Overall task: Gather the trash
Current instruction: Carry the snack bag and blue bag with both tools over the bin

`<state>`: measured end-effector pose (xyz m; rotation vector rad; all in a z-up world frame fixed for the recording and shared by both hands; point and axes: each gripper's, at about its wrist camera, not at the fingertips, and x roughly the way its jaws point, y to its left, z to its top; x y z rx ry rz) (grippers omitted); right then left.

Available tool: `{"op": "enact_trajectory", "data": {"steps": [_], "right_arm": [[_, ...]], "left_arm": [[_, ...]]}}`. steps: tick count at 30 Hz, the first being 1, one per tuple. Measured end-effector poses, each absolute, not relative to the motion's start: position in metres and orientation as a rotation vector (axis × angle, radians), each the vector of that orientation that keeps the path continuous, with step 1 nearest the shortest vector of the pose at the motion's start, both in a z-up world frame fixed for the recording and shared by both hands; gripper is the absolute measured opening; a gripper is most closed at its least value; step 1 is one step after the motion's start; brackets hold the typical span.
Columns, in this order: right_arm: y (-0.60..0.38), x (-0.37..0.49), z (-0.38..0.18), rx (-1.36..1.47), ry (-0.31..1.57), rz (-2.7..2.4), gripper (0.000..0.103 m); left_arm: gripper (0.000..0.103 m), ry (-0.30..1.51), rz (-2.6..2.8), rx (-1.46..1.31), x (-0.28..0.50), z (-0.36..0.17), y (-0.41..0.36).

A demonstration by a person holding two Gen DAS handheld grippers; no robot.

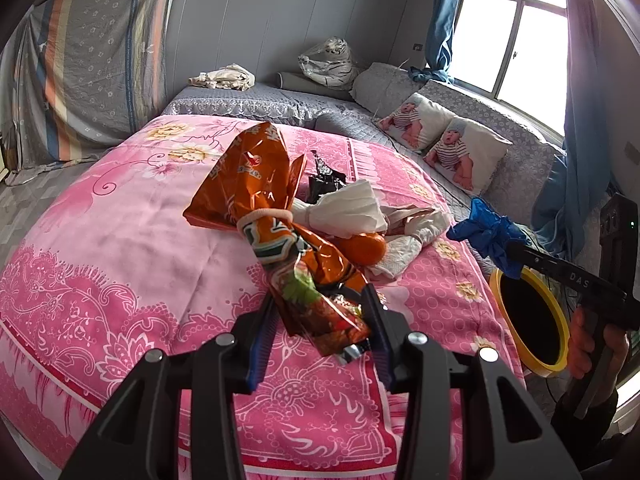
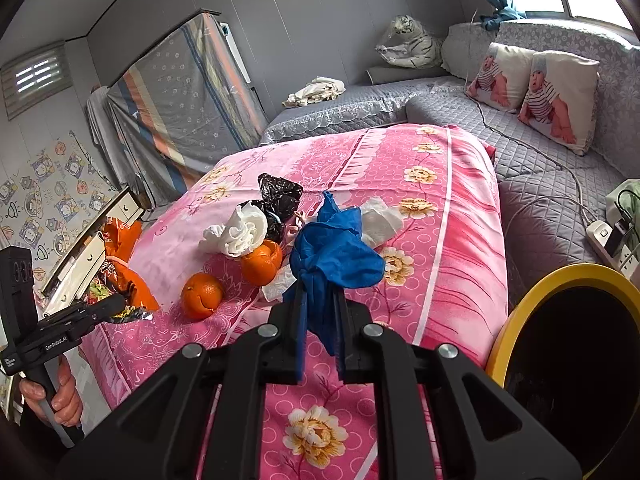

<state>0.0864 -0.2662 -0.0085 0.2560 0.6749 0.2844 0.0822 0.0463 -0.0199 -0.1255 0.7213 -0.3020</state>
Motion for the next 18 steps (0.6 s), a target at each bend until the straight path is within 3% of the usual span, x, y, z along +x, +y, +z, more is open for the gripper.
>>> {"op": "enact_trajectory", "data": {"steps": [10, 18], "right_arm": [[-0.285, 0.088, -0.015, 0.276, 0.668, 0.241, 0.01], [-0.3, 0.086, -0.018, 0.286, 0.657, 0.212, 0.003]], "left_arm": [[0.04, 0.721, -0.389, -0.059, 0.098, -0.015, -0.001], [0.04, 0.719, -0.459, -0.023, 0.107, -0.012, -0.038]]}}
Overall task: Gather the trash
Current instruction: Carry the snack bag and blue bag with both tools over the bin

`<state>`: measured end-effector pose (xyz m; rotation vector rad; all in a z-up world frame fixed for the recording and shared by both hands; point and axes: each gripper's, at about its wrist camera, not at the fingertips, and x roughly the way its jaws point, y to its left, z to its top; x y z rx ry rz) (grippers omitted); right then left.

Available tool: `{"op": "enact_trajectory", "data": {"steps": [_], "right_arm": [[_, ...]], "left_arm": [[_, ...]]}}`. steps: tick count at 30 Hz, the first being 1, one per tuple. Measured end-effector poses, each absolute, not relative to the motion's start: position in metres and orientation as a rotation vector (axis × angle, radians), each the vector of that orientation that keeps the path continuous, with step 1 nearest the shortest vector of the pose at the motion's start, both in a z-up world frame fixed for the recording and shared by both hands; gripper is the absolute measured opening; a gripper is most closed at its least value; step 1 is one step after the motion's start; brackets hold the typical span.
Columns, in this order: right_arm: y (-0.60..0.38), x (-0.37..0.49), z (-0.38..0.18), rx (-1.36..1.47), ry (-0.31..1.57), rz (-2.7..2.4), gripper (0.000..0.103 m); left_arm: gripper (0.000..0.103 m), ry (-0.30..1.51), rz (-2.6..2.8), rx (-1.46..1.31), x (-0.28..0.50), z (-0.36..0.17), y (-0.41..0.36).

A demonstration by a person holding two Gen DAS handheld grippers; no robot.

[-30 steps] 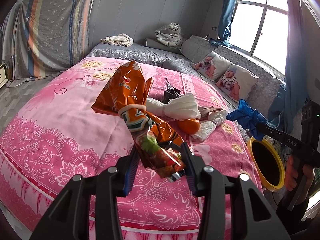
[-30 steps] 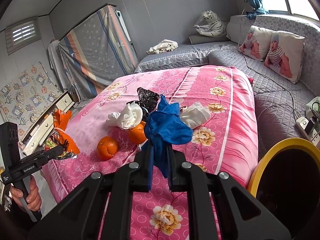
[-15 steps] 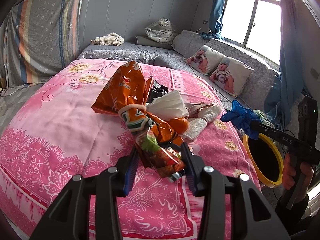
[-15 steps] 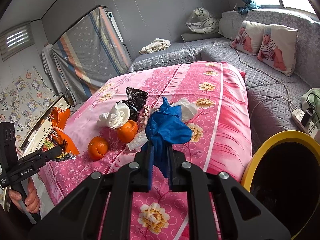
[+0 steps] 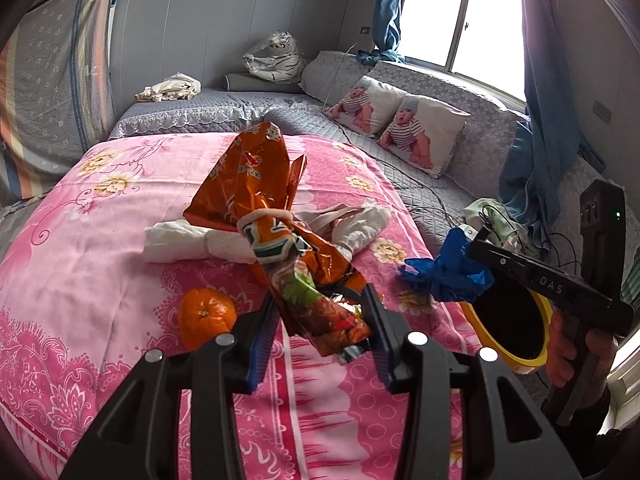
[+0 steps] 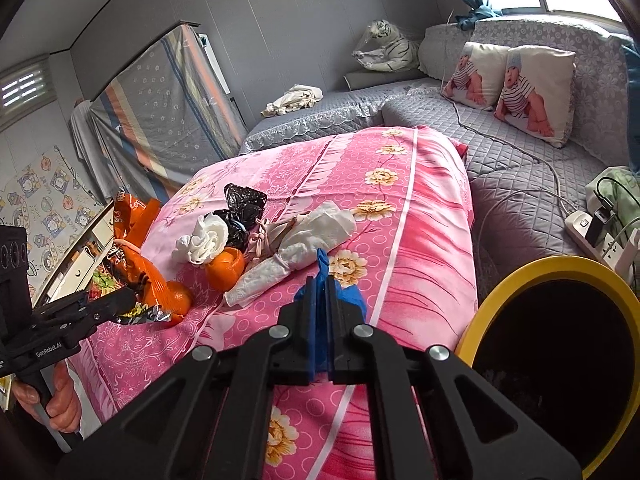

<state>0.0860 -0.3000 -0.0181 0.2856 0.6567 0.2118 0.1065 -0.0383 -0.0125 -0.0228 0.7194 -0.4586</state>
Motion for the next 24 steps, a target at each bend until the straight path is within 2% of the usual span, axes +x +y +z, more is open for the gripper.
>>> {"op": "enact_trajectory", "data": {"steps": [14, 24], "right_arm": [[-0.348, 0.065, 0.004, 0.319, 0.572, 0.115, 0.002], [-0.401, 0.046, 0.021, 0.302, 0.544, -0.055, 0.002]], "left_arm": [[0.04, 0.723, -0.545, 0.037, 0.109, -0.004, -0.083], [0.04, 0.696, -0.694, 0.103, 0.109, 0.012, -0.149]]}}
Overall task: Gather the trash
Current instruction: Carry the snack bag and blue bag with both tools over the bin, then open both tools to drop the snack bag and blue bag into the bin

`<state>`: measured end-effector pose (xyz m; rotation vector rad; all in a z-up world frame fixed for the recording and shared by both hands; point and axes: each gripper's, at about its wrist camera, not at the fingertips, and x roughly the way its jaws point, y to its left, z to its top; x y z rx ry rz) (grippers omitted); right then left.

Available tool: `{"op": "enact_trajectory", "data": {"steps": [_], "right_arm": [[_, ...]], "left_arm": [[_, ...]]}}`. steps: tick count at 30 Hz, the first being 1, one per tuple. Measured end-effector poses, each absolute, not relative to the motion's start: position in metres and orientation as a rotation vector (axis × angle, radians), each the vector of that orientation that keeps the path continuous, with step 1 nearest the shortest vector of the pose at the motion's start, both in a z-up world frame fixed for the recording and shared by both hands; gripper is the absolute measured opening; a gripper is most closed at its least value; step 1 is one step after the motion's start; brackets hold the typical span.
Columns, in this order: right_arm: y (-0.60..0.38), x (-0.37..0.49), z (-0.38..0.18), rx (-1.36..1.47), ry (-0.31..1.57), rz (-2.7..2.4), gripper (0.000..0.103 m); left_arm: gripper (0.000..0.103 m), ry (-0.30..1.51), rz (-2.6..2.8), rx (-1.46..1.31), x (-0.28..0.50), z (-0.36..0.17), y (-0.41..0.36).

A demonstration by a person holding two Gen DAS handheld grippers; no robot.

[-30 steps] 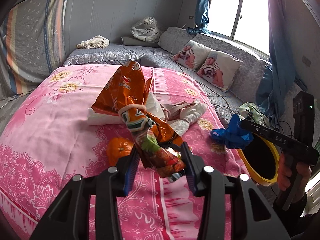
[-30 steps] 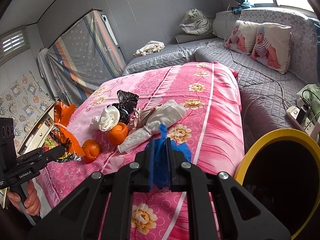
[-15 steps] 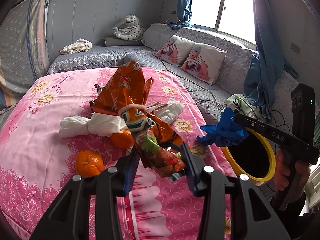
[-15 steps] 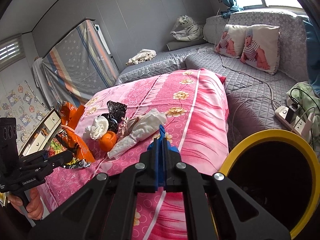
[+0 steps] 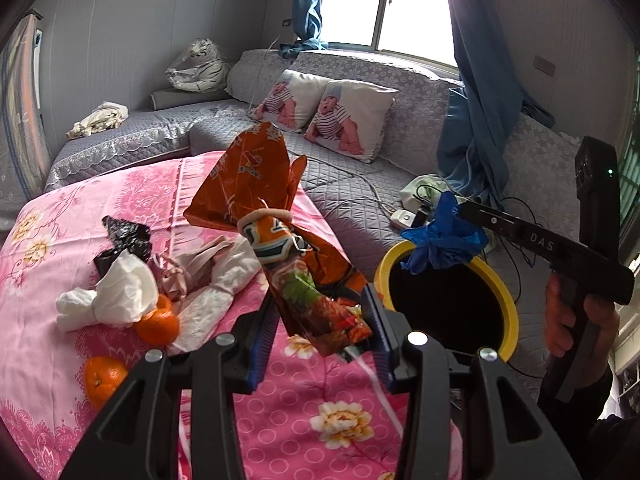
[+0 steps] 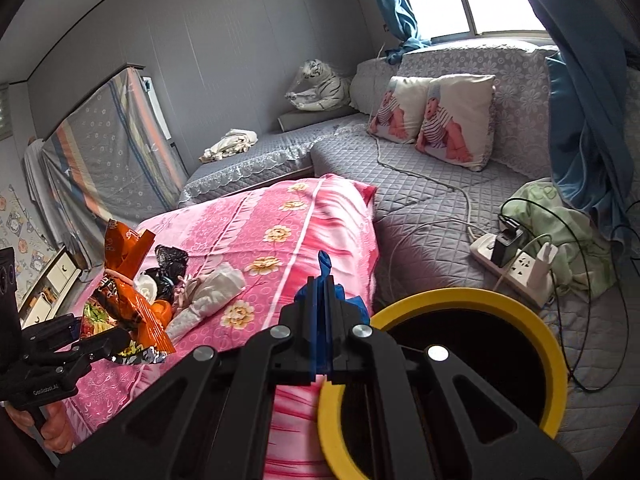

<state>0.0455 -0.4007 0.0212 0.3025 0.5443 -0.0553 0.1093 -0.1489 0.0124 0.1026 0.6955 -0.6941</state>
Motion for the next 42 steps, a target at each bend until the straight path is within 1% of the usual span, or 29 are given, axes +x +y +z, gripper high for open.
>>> {"op": "enact_trajectory", "data": {"steps": [6, 11, 24, 33, 37, 38, 39, 40, 42], "right_arm": [[-0.435, 0.033, 0.023, 0.317, 0.538, -0.141, 0.002], [-0.457, 0.027, 0.02, 0.335, 0.546, -0.194, 0.002], [-0.499, 0.028, 0.007, 0.382, 0.602, -0.287, 0.002], [-0.512, 0.03, -0.003, 0.395, 0.638, -0.319, 0.002], [-0.517, 0.029, -0.01, 0.412, 0.652, -0.328, 0.003], [-0.518, 0.029, -0.011, 0.418, 0.653, -0.334, 0.003], [-0.52, 0.028, -0.012, 0.421, 0.657, -0.34, 0.004], [-0.522, 0.028, -0.013, 0.427, 0.66, -0.349, 0.004], [-0.526, 0.027, -0.015, 0.438, 0.662, -0.363, 0.004]], "left_arm": [[0.04, 0.674, -0.836, 0.117, 0.105, 0.017, -0.195], [0.04, 0.7, -0.892, 0.121, 0.106, 0.011, -0.229], [0.04, 0.867, -0.965, 0.174, 0.106, -0.036, -0.303], [0.04, 0.99, -0.997, 0.194, 0.106, -0.07, -0.334], [0.04, 1.011, -0.999, 0.187, 0.108, -0.077, -0.335], [0.042, 1.014, -0.999, 0.184, 0.108, -0.078, -0.334], [0.049, 1.016, -0.997, 0.18, 0.108, -0.079, -0.333], [0.055, 1.014, -0.992, 0.175, 0.108, -0.079, -0.332], [0.058, 1.016, -0.987, 0.167, 0.109, -0.08, -0.332]]}}
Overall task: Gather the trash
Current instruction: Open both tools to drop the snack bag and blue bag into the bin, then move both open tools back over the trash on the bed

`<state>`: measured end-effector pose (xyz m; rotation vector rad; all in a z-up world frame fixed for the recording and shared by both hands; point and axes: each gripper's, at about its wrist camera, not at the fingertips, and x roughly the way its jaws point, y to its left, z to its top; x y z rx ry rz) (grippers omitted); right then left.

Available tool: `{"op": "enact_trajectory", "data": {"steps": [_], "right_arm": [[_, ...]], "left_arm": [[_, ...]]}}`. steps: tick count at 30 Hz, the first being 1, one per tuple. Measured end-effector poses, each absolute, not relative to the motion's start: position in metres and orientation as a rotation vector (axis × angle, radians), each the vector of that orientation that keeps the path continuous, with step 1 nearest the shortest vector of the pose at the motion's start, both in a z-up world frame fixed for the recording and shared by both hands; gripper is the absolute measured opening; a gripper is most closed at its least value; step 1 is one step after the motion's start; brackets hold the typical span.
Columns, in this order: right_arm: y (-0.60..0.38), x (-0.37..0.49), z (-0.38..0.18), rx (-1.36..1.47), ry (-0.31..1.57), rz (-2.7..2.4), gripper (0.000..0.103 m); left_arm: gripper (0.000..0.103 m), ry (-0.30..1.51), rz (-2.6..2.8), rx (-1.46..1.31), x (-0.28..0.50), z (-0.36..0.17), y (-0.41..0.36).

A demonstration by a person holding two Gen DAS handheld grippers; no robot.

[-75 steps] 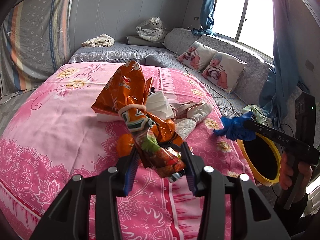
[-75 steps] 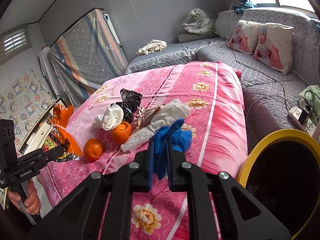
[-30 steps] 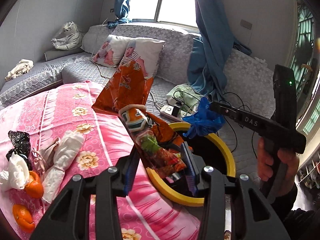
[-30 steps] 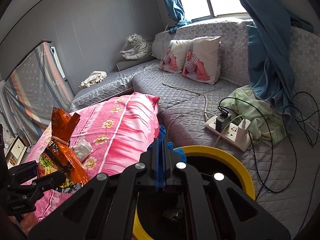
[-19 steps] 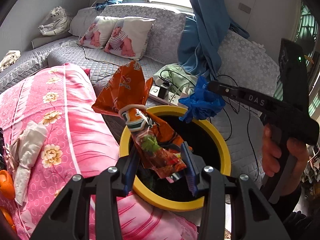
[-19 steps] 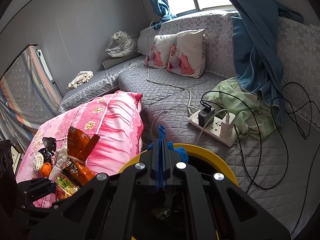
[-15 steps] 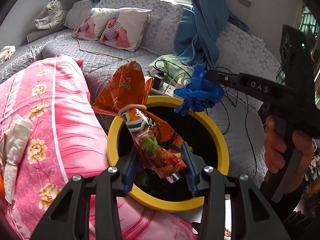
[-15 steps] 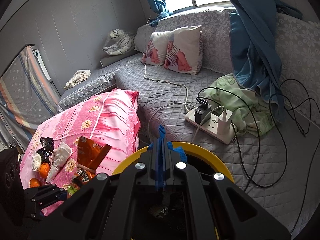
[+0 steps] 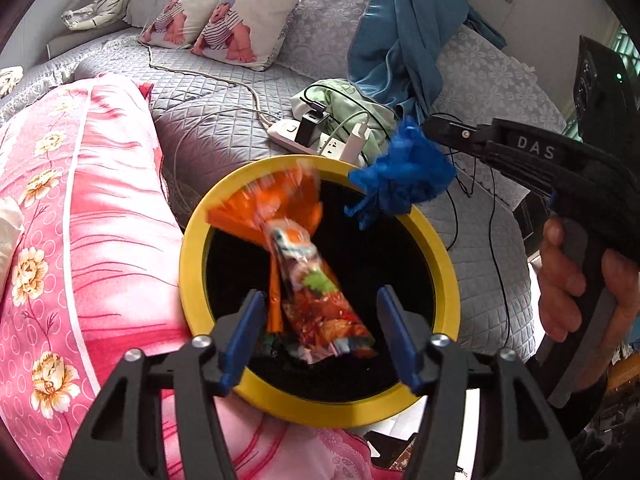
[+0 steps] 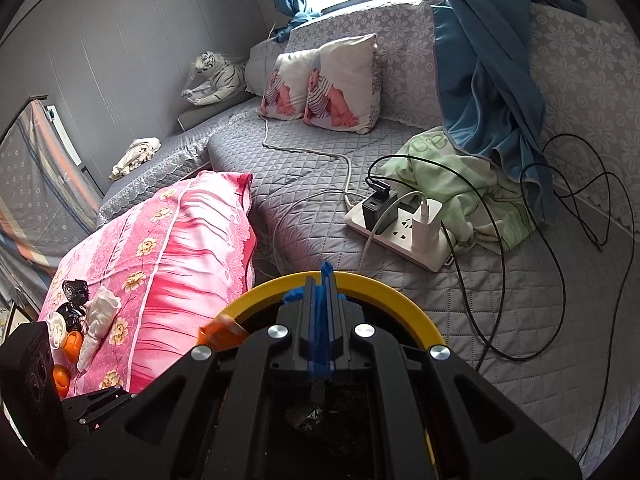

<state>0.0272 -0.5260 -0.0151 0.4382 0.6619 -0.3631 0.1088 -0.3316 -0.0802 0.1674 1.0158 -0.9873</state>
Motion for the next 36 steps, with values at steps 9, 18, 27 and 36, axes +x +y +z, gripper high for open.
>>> {"op": "enact_trajectory", "data": {"steps": [9, 18, 27, 36], "right_arm": [[-0.521, 0.023, -0.01, 0.432, 0.65, -0.361, 0.012], [-0.465, 0.042, 0.001, 0.346, 0.657, -0.217, 0.012], [-0.385, 0.081, 0.001, 0.252, 0.704, -0.004, 0.013], [-0.316, 0.128, -0.016, 0.172, 0.795, 0.099, 0.025]], "left_arm": [[0.059, 0.996, -0.962, 0.13, 0.12, -0.069, -0.315], [0.059, 0.925, -0.839, 0.093, 0.143, -0.039, -0.241], [0.066, 0.89, -0.626, 0.038, 0.165, -0.028, -0.115], [0.072, 0.873, -0.436, -0.014, 0.164, -0.044, -0.006]]}}
